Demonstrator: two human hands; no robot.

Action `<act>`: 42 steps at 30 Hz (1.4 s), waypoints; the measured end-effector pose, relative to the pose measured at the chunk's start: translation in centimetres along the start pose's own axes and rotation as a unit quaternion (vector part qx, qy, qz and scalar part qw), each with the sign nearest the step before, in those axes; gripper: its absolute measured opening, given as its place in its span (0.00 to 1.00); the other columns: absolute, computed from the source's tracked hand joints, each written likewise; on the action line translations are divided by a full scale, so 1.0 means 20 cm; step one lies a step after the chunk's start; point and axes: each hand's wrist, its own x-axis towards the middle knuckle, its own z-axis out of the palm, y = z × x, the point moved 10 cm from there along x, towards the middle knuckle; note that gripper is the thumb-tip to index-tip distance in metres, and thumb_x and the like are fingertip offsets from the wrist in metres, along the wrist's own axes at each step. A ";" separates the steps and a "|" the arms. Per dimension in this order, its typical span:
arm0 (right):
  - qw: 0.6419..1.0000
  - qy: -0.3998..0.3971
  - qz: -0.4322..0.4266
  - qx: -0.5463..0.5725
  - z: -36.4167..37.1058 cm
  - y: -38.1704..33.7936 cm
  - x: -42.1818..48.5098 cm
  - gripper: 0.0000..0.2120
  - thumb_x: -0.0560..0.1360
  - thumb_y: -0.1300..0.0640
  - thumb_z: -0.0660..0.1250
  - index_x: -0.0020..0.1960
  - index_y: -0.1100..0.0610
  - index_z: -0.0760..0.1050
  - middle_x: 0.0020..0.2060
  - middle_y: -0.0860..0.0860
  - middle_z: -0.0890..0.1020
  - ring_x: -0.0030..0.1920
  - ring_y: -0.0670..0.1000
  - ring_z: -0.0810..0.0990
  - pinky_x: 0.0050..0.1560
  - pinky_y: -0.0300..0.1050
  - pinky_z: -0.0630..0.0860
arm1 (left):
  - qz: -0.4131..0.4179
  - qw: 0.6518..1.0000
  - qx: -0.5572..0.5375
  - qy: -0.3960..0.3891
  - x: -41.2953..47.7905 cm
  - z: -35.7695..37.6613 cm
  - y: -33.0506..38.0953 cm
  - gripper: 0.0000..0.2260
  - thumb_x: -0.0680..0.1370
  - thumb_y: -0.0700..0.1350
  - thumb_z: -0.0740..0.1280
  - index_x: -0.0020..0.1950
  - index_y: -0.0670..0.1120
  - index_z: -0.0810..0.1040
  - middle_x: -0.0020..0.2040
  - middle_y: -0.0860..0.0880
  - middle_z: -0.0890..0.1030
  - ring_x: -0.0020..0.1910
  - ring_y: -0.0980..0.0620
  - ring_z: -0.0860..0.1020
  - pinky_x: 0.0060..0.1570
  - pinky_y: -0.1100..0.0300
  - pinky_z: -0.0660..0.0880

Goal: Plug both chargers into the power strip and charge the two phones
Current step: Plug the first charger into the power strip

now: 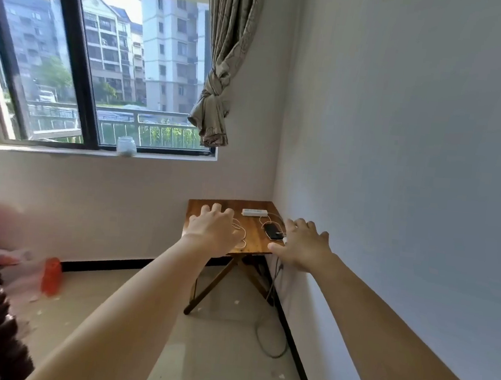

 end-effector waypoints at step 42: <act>0.985 -0.158 0.068 0.033 1.62 0.78 3.79 0.30 0.76 0.42 0.61 0.72 0.54 0.59 0.71 0.56 0.65 0.70 0.58 0.62 0.68 0.63 0.60 | -0.003 0.990 -0.058 -0.130 3.86 1.85 -0.32 0.21 0.79 0.48 0.59 0.72 0.48 0.65 0.68 0.45 0.71 0.64 0.45 0.69 0.58 0.49 0.73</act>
